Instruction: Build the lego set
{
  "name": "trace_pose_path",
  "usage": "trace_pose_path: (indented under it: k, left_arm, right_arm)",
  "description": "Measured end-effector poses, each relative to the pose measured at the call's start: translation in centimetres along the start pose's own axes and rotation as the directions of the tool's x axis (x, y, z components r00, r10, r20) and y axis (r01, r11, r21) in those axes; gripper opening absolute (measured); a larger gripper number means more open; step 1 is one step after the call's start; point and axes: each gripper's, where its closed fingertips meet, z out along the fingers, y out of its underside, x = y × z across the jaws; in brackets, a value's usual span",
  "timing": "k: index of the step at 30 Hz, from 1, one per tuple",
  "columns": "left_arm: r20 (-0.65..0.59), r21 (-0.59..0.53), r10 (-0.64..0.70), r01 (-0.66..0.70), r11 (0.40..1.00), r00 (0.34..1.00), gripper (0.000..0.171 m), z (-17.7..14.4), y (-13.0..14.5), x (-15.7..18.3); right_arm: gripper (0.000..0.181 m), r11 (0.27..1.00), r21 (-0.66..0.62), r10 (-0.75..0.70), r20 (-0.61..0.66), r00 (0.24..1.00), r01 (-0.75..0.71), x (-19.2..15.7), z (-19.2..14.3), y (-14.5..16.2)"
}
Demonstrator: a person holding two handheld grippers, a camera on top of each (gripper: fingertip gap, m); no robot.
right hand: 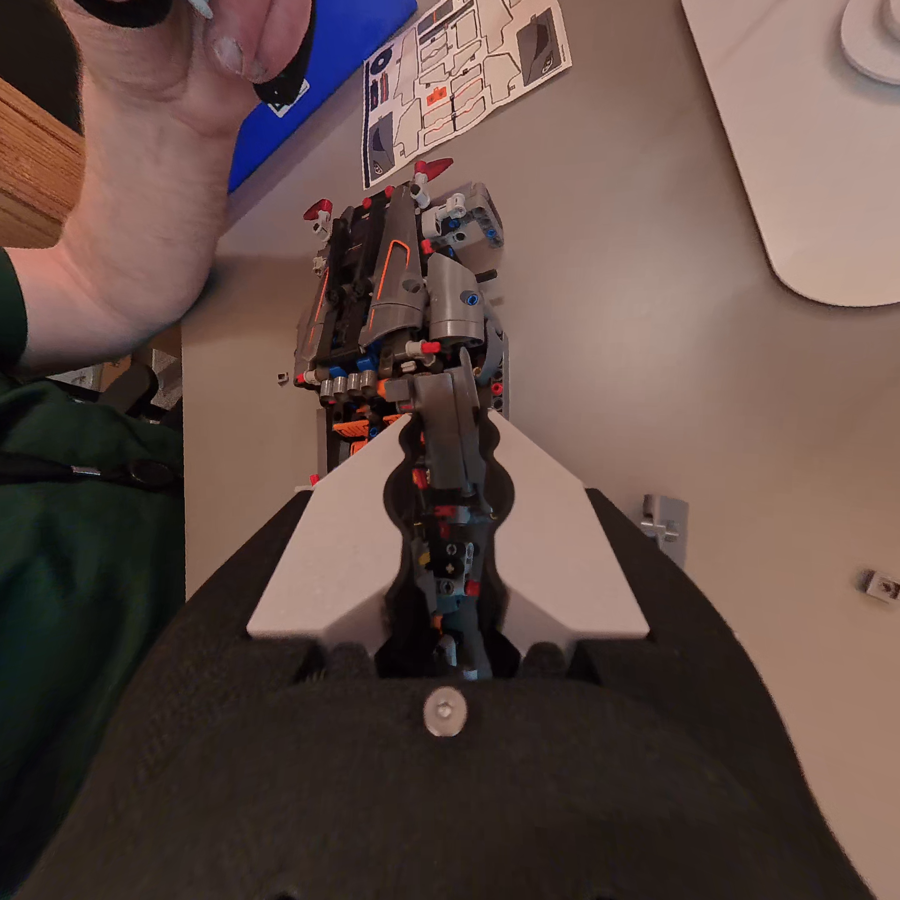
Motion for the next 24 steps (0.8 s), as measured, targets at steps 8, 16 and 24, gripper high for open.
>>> trace_pose_path:
  k: [8, 16, 24]
  left_arm:
    - [0.004, 0.005, -0.017, 0.017, 1.0, 1.0, 0.014, -0.1, 0.3, -0.5]
    - [0.003, 0.002, -0.045, 0.045, 0.999, 0.999, 0.014, 0.0, 1.1, -1.2]
    - [0.016, 0.007, -0.066, 0.065, 0.998, 0.998, 0.014, -0.4, 1.4, -2.1]
  right_arm:
    - [0.021, 0.994, 0.093, -0.067, 0.011, 0.998, 0.066, -0.5, -0.8, 0.7]
    - [0.02, 0.974, 0.185, -0.134, 0.018, 0.991, 0.128, -1.0, -1.6, 1.4]
    - [0.02, 0.957, 0.275, -0.126, 0.108, 0.986, 0.092, -1.2, -2.1, 1.7]
